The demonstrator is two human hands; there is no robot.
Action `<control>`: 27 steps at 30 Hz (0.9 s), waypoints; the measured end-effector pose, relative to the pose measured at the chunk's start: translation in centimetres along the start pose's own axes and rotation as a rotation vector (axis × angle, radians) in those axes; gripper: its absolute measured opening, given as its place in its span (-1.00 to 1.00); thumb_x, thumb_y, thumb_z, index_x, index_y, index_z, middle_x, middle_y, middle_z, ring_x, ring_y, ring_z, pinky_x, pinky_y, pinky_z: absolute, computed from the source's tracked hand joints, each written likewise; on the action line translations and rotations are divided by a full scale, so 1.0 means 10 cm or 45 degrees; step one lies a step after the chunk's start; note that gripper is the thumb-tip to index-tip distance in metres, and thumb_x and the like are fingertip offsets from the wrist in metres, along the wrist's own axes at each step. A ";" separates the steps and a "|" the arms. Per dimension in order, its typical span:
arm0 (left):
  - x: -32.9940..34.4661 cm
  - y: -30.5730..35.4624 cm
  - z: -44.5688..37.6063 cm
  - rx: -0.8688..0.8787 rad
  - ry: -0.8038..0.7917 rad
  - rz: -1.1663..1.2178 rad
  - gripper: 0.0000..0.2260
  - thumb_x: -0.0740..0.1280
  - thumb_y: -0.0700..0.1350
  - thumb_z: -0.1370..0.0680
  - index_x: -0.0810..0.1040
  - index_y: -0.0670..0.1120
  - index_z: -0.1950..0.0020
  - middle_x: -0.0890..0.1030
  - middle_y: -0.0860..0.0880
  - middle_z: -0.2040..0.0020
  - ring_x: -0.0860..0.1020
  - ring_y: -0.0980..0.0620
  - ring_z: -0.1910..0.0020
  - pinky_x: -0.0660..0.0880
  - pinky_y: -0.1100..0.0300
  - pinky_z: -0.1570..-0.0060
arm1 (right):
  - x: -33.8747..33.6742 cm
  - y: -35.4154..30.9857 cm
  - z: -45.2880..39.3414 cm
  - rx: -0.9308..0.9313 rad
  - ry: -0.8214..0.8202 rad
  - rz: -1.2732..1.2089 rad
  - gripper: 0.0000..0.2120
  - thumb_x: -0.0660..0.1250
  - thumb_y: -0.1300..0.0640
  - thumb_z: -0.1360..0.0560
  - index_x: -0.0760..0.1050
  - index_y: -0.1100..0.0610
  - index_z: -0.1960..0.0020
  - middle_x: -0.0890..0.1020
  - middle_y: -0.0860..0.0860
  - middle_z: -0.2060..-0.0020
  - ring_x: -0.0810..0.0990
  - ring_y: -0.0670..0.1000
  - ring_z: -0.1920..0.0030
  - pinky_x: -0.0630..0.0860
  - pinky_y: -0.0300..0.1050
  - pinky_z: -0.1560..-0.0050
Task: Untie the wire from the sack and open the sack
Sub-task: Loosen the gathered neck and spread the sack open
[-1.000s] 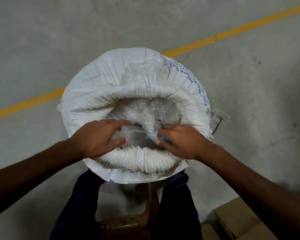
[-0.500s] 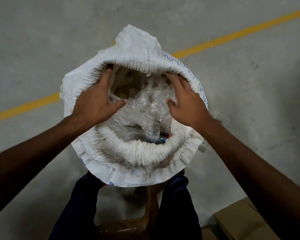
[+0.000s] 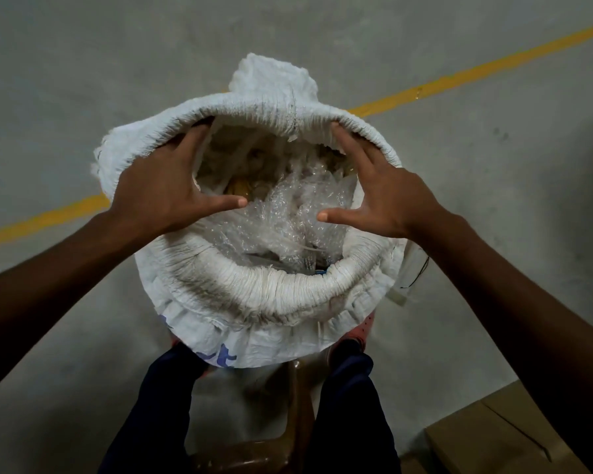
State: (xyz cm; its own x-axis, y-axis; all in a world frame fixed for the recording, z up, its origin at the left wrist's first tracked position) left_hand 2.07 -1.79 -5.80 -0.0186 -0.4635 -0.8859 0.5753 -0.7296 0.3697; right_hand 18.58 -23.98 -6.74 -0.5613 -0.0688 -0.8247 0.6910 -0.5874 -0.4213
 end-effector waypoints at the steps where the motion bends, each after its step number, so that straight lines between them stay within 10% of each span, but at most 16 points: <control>1: -0.01 0.00 -0.01 0.000 -0.005 -0.006 0.10 0.47 0.52 -0.25 0.14 0.13 -0.67 0.51 -0.16 -0.51 0.55 -0.30 -0.38 0.56 -0.24 -0.24 | -0.01 0.00 -0.01 -0.014 0.004 0.009 0.15 0.30 -0.61 -0.33 -0.29 -0.29 -0.65 0.12 0.00 -0.69 0.47 0.16 -0.50 0.58 0.25 -0.21; 27: 0.13 -0.05 -0.03 0.041 -0.107 -0.064 0.16 0.45 0.57 -0.23 0.12 0.13 -0.70 0.45 -0.12 -0.57 0.47 -0.24 -0.48 0.52 -0.23 -0.30 | 0.07 -0.06 -0.08 -0.119 -0.013 0.009 0.15 0.36 -0.51 -0.40 -0.29 -0.18 -0.68 0.06 -0.02 -0.71 0.28 0.09 -0.62 0.52 0.17 -0.31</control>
State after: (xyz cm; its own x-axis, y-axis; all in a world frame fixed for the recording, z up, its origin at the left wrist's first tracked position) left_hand 1.99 -1.86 -7.18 -0.1160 -0.4658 -0.8773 0.5454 -0.7680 0.3357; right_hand 18.13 -23.01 -7.35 -0.5607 -0.0810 -0.8241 0.7340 -0.5092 -0.4493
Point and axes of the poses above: each hand's wrist, its own z-axis away from the middle knuckle, its own x-axis out of the palm, y = z × x, the point moved 9 cm from there along -z, towards the middle knuckle
